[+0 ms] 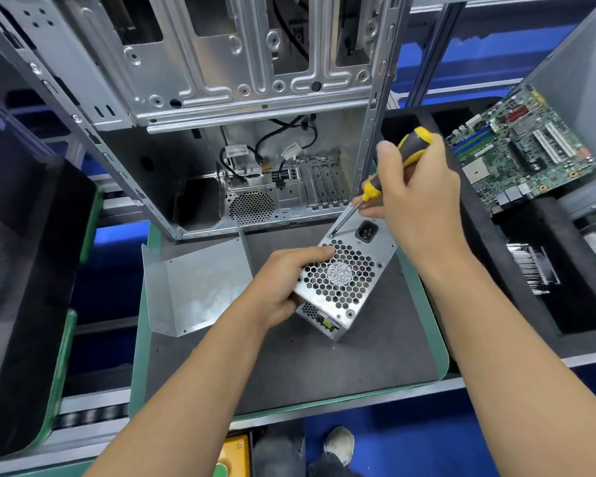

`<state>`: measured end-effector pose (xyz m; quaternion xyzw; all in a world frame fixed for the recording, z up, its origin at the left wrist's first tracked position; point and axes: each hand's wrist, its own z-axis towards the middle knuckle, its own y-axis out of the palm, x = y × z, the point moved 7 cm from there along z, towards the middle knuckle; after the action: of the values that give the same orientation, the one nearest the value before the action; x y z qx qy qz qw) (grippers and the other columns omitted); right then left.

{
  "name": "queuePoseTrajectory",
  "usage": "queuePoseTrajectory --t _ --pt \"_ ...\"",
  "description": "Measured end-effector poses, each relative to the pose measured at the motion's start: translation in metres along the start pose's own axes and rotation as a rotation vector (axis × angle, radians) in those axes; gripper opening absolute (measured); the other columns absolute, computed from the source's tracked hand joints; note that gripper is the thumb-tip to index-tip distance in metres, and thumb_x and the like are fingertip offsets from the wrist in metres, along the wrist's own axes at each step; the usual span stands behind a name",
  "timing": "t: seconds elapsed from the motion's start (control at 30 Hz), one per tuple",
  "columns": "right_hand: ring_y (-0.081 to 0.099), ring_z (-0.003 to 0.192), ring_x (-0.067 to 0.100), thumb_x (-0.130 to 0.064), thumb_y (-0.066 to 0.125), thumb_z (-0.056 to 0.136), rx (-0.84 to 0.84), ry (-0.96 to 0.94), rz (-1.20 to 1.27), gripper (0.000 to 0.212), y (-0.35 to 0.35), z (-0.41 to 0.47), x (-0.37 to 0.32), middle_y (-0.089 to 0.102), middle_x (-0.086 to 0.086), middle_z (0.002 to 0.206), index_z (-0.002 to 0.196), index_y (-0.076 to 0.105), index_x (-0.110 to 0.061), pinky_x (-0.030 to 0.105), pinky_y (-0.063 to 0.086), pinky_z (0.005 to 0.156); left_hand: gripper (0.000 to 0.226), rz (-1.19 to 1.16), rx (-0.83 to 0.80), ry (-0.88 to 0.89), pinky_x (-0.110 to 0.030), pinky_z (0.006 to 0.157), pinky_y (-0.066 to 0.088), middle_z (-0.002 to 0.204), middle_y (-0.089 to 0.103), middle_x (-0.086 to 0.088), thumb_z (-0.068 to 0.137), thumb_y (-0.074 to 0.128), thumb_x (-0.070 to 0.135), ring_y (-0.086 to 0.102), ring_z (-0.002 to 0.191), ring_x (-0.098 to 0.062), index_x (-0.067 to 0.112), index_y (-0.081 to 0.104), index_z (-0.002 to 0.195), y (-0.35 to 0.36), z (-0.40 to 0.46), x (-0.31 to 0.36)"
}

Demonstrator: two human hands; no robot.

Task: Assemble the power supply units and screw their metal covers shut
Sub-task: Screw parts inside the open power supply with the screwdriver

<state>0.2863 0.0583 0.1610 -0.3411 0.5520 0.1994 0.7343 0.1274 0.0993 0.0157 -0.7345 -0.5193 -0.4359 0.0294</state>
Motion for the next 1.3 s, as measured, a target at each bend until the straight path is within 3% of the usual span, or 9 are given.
queuePoseTrajectory --t 0.17,0.33,0.5,0.67,0.77,0.9,1.03,1.13,1.3 --pt "0.062 0.073 0.024 -0.035 0.069 0.089 -0.189 -0.207 -0.337 0.031 0.007 0.0 -0.041 0.06 -0.003 0.073 0.106 0.047 -0.022 0.045 0.053 0.074 0.019 -0.008 0.003 0.006 -0.044 0.088 0.059 0.106 0.073 -0.021 0.084 0.072 0.012 0.073 0.095 -0.032 -0.001 0.074 0.099 0.0 0.0 0.001" --pt "0.055 0.078 0.032 -0.06 0.058 0.089 -0.395 -0.284 -0.746 0.044 0.022 -0.001 -0.067 0.06 0.007 0.08 0.098 0.04 -0.021 0.041 0.049 0.069 0.023 -0.023 0.007 0.01 -0.041 0.086 0.06 0.106 0.073 -0.021 0.085 0.072 0.011 0.073 0.095 -0.032 -0.003 0.072 0.103 0.001 -0.001 0.001" --pt "0.054 0.081 0.019 -0.028 0.054 0.098 -0.649 -0.353 -0.941 0.01 0.025 0.008 -0.088 0.054 -0.003 0.089 0.095 0.052 -0.019 0.029 0.038 0.063 0.016 -0.014 0.022 0.016 -0.041 0.083 0.061 0.103 0.074 -0.021 0.083 0.074 0.011 0.074 0.091 -0.032 0.0 0.076 0.095 0.001 -0.002 0.002" --pt "0.048 0.081 0.031 -0.034 0.034 0.107 -0.717 -0.523 -1.436 0.027 0.039 0.002 -0.087 0.047 0.006 0.085 0.099 0.049 -0.013 0.036 0.037 0.061 0.009 0.021 0.041 0.017 -0.033 0.069 0.061 0.1 0.075 -0.019 0.083 0.074 0.011 0.075 0.085 -0.029 0.004 0.08 0.084 0.002 -0.006 0.006" --pt "0.052 0.083 0.026 -0.039 0.047 0.102 -0.874 -0.295 -1.281 0.019 0.038 0.0 -0.086 0.04 0.001 0.096 0.108 0.046 -0.021 0.037 0.037 0.064 0.009 0.026 0.052 0.017 -0.031 0.065 0.06 0.097 0.075 -0.02 0.083 0.074 0.01 0.075 0.081 -0.028 0.003 0.079 0.084 0.004 -0.009 0.008" --pt "0.057 0.094 0.026 -0.018 0.058 0.095 -0.896 -0.362 -1.263 0.008 0.045 0.002 -0.095 0.049 0.0 0.1 0.089 0.058 -0.023 0.042 0.05 0.079 0.018 0.028 0.067 0.012 -0.034 0.068 0.061 0.098 0.075 -0.02 0.083 0.074 0.01 0.075 0.083 -0.03 -0.002 0.075 0.096 0.006 -0.011 0.008" --pt "0.052 0.077 0.031 -0.03 0.039 0.106 -0.847 -0.422 -1.498 0.028 0.051 0.003 -0.086 0.052 0.013 0.092 0.097 0.057 -0.011 0.033 0.033 0.052 0.016 0.022 0.076 0.006 -0.036 0.072 0.062 0.097 0.075 -0.02 0.083 0.075 0.01 0.074 0.081 -0.029 -0.002 0.075 0.093 0.004 -0.012 0.009" --pt "0.054 0.084 0.03 -0.031 0.051 0.102 -0.92 -0.359 -1.501 0.025 0.045 0.003 -0.083 0.05 0.01 0.106 0.122 0.052 -0.017 0.032 0.032 0.052 0.019 0.031 0.073 0.003 -0.037 0.073 0.062 0.098 0.075 -0.02 0.083 0.075 0.01 0.074 0.084 -0.031 -0.003 0.074 0.097 0.005 -0.012 0.01" --pt "0.049 0.071 0.027 -0.037 0.049 0.102 -0.905 -0.416 -1.531 0.028 0.047 0.007 -0.093 0.043 0.006 0.083 0.091 0.053 -0.011 0.033 0.039 0.059 0.015 0.046 0.07 0.014 -0.032 0.063 0.059 0.094 0.075 -0.021 0.082 0.076 0.009 0.075 0.078 -0.029 -0.003 0.076 0.091 0.007 -0.013 0.009"
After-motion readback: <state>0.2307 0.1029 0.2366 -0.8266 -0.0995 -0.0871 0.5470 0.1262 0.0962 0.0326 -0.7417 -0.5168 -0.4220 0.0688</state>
